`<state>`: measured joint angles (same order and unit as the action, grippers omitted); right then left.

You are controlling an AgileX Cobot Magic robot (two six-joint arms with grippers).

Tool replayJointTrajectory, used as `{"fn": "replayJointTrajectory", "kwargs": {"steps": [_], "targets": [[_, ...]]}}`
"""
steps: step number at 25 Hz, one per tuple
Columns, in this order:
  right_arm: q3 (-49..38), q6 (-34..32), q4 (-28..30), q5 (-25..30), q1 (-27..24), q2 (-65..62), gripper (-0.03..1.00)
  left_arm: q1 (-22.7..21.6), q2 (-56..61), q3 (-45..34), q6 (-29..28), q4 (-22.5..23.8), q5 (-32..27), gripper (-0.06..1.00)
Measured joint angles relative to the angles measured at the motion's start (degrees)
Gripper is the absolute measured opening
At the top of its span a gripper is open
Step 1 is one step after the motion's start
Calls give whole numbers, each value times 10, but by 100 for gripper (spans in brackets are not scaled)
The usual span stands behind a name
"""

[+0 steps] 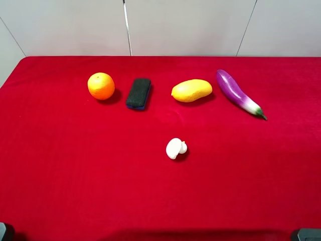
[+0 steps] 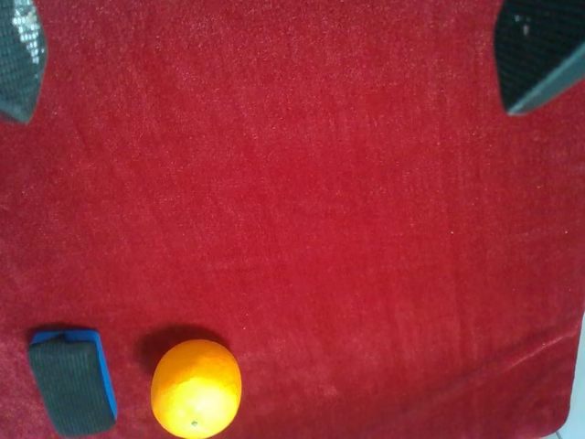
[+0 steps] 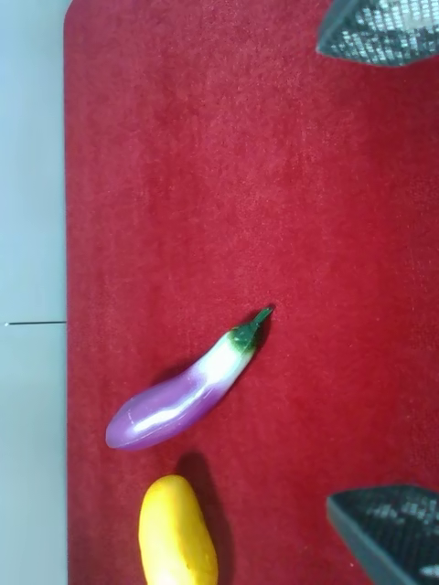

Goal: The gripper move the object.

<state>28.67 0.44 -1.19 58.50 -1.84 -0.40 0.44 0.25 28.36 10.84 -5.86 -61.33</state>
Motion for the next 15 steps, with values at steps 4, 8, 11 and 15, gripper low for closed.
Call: {"fn": "replayJointTrajectory", "kwargs": {"steps": [4, 8, 11, 15], "targets": [[0, 0, -2, -1, 0, 0, 69, 0, 0, 0, 0, 0, 0, 98], [0, 0, 1, -1, 0, 0, 69, 0, 0, 0, 0, 0, 0, 98], [0, 0, 3, -1, 0, 0, 69, 0, 0, 0, 0, 0, 0, 98], [0, 0, 3, -1, 0, 0, 69, 0, 0, 0, 0, 0, 0, 98]]}}
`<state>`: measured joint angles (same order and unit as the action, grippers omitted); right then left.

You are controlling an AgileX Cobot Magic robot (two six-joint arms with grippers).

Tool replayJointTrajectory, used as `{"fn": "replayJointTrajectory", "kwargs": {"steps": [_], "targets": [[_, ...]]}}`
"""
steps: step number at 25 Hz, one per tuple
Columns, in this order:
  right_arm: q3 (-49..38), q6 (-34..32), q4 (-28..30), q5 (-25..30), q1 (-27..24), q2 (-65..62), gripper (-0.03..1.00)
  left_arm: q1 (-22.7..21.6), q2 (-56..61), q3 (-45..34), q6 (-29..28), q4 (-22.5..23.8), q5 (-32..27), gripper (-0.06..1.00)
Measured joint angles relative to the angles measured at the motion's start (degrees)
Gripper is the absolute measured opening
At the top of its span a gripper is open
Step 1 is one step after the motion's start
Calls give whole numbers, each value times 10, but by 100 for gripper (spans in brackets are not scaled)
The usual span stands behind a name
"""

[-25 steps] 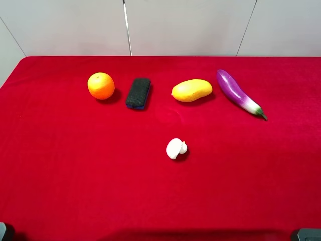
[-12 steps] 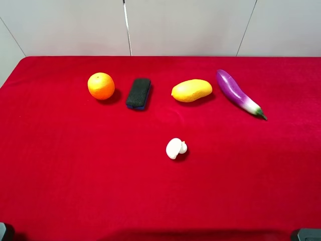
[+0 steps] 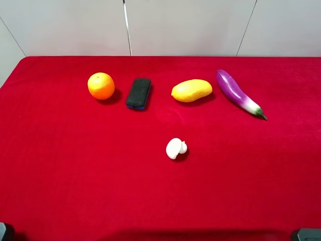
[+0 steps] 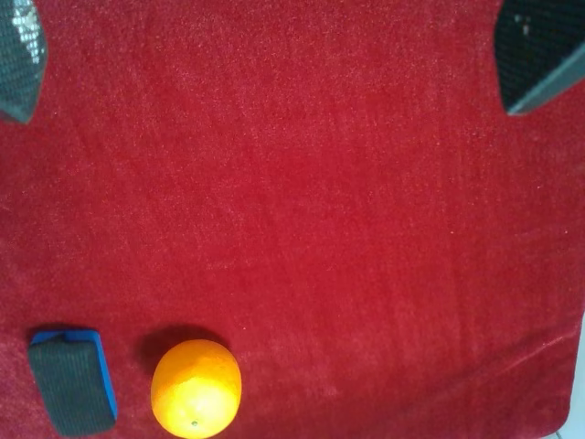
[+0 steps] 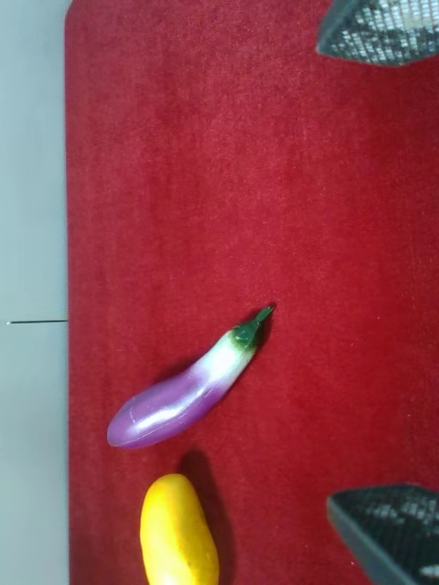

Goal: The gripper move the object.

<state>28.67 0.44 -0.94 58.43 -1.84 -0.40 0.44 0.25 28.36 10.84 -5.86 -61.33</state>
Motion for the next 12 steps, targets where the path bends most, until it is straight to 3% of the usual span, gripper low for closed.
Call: {"fn": "replayJointTrajectory", "kwargs": {"steps": [12], "targets": [[0, 0, 1, 0, 0, 0, 69, 0, 0, 0, 0, 0, 0, 98]]}}
